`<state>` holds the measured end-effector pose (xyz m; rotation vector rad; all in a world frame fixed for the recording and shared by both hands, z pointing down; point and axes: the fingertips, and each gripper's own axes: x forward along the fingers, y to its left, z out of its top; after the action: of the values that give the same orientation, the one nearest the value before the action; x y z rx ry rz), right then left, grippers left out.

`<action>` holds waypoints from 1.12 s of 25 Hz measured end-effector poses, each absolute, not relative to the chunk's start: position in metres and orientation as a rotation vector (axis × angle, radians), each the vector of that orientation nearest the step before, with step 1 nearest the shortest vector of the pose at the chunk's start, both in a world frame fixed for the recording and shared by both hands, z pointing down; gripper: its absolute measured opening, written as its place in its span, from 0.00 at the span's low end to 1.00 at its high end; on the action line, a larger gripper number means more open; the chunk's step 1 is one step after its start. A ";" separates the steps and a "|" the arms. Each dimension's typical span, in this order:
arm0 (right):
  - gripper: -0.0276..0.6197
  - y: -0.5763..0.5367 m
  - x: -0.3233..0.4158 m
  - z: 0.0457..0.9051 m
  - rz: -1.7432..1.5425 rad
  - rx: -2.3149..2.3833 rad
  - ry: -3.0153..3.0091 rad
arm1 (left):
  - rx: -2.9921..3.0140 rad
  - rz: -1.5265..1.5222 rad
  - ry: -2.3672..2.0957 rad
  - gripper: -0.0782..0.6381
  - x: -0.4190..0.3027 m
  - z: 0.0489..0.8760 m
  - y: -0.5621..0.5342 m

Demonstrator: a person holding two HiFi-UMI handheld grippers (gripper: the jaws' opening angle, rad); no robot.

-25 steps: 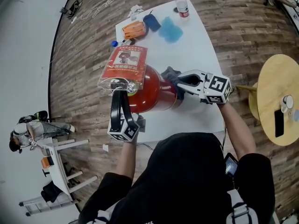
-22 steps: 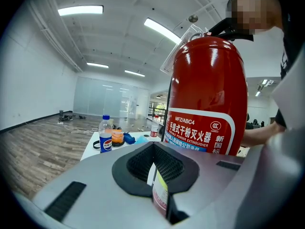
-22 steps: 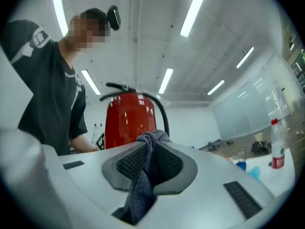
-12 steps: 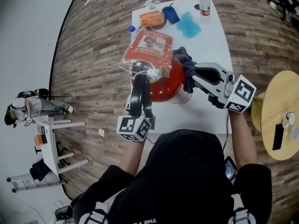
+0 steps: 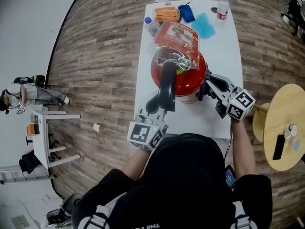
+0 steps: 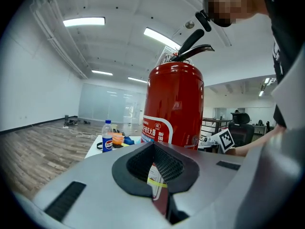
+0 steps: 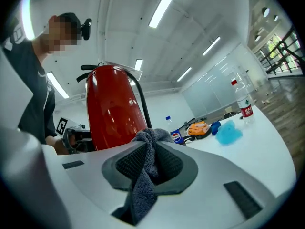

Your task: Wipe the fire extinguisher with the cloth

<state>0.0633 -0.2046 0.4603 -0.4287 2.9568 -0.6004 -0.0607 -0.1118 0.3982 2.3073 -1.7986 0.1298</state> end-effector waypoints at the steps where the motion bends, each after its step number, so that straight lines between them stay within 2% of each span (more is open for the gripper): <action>1: 0.15 -0.203 0.063 0.459 -0.594 -0.472 2.943 | 2.321 0.135 -1.782 0.14 -0.061 0.398 -0.111; 10: 0.15 -0.141 0.068 0.364 -0.265 -0.883 2.806 | 2.485 0.169 -1.654 0.14 -0.059 0.380 -0.109; 16: 0.15 -0.096 0.038 0.306 -0.213 -1.352 2.630 | 2.612 0.070 -1.571 0.14 -0.059 0.344 -0.104; 20: 0.15 -0.075 0.013 0.281 -0.145 -1.471 2.592 | 2.639 0.027 -1.549 0.14 -0.069 0.332 -0.094; 23: 0.15 -0.074 -0.001 0.279 -0.012 -1.551 2.580 | 2.672 -0.011 -1.485 0.14 -0.076 0.330 -0.089; 28: 0.15 -0.073 -0.015 0.353 -0.130 -1.672 2.608 | 2.699 0.053 -1.419 0.14 -0.085 0.353 -0.074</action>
<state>-0.0152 -0.0726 0.3532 -1.6717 2.6082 -0.1302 -0.0848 -0.0740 0.3532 2.6988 -1.4187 0.0535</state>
